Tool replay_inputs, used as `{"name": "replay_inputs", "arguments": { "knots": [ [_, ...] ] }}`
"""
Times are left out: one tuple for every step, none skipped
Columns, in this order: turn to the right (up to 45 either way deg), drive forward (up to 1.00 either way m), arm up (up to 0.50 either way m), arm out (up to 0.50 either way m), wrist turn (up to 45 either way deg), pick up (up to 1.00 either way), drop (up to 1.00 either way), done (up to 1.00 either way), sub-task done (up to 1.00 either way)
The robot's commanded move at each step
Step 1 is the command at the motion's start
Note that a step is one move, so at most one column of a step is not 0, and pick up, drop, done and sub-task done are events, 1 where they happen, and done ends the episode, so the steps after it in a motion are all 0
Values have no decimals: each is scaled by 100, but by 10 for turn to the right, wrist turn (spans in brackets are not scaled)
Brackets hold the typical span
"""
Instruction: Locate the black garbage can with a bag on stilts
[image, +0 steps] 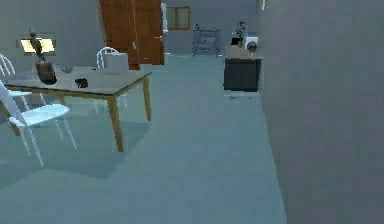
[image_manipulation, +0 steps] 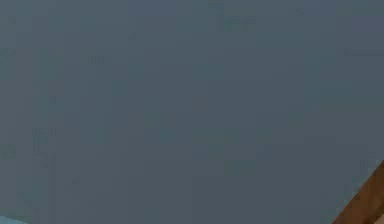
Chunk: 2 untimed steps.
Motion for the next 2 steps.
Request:
{"name": "replay_inputs", "arguments": {
  "knots": [
    [0,100,0,0,0,0,0,0,0],
    [30,0,0,0,0,0,0,0,0]
  ]
}}
